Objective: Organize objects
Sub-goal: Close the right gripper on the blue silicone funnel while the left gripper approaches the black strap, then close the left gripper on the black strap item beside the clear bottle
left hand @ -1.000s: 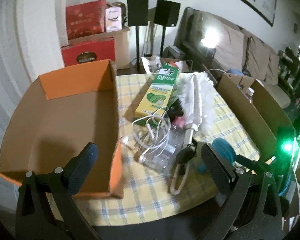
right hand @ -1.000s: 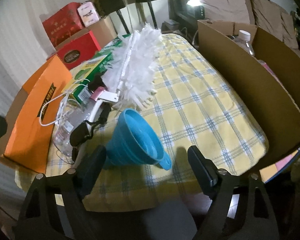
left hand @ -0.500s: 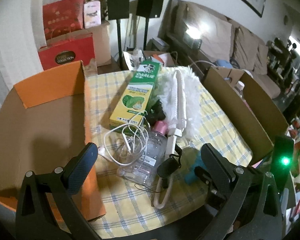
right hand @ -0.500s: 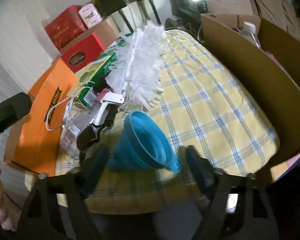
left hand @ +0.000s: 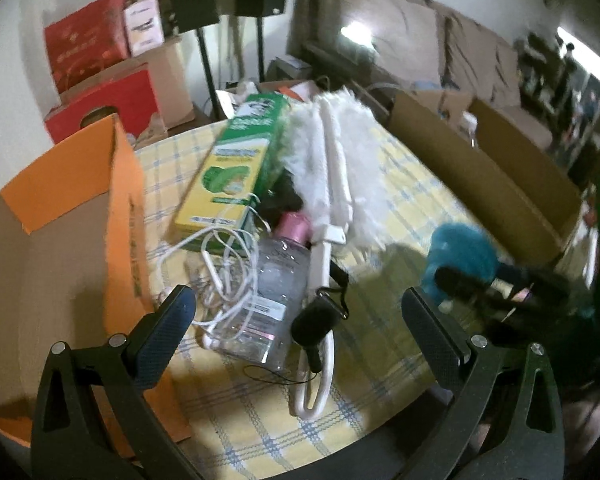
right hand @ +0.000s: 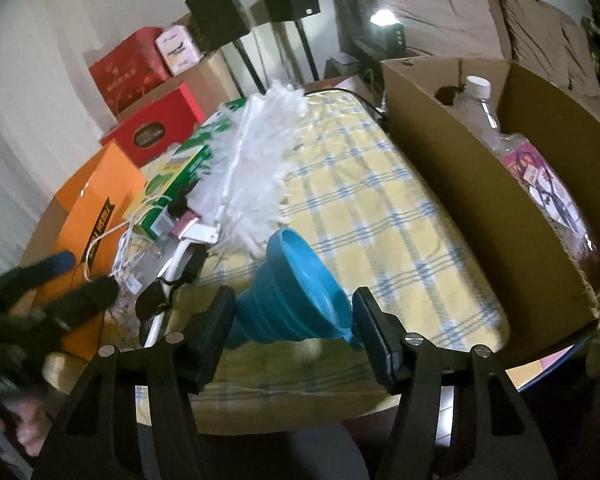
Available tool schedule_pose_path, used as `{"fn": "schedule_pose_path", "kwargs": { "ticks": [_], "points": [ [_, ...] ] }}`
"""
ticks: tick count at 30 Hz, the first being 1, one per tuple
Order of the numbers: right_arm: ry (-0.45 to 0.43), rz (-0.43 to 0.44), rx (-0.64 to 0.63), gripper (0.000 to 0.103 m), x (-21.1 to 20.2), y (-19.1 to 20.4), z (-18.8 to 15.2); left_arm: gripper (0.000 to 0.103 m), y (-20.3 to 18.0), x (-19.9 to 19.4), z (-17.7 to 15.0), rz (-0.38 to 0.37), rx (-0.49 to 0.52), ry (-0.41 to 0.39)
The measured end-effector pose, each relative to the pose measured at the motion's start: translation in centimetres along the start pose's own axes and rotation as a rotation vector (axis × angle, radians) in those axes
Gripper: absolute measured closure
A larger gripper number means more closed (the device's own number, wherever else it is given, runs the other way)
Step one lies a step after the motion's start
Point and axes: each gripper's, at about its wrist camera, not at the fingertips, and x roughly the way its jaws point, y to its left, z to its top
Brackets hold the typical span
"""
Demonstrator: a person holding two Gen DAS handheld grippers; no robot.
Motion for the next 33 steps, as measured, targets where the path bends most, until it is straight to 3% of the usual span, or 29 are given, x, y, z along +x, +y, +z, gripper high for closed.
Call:
{"fn": "schedule_pose_path", "kwargs": {
  "ticks": [7, 9, 14, 16, 18, 21, 26, 33],
  "points": [
    [-0.002, 0.013, 0.024, 0.041, -0.6, -0.8, 0.0, 0.022, -1.1, 2.3, -0.6, 0.015, 0.049, 0.047],
    [-0.001, 0.014, 0.025, 0.041, -0.6, -0.9, 0.0, 0.034, -1.1, 2.7, -0.6, 0.016, 0.052, 0.060],
    [0.003, 0.026, 0.026, 0.041, -0.6, -0.8, -0.1, 0.039, -1.4, 3.3, -0.8, 0.059, 0.078, 0.058],
    [0.003, 0.027, 0.023, 0.051, -0.6, -0.7, -0.1, 0.044, -1.4, 3.3, -0.8, 0.072, 0.091, 0.055],
    [0.012, 0.034, 0.021, 0.061, -0.5, -0.6, -0.1, 0.057, -1.5, 3.3, -0.8, 0.084, 0.102, 0.050],
    [0.015, 0.032, 0.011, 0.062, -0.4, -0.4, 0.0, 0.073, -1.6, 3.0, -0.8, 0.075, 0.114, 0.048],
    [0.027, 0.038, 0.016, 0.068, 0.1, -0.6, -0.2, 0.076, -1.3, 2.8, -0.8, 0.053, 0.092, 0.054],
    [0.019, 0.061, 0.008, 0.090, -0.7, -0.5, 0.1, 0.079, -0.3, 0.4, -0.6, -0.030, 0.011, 0.012]
  ]
}}
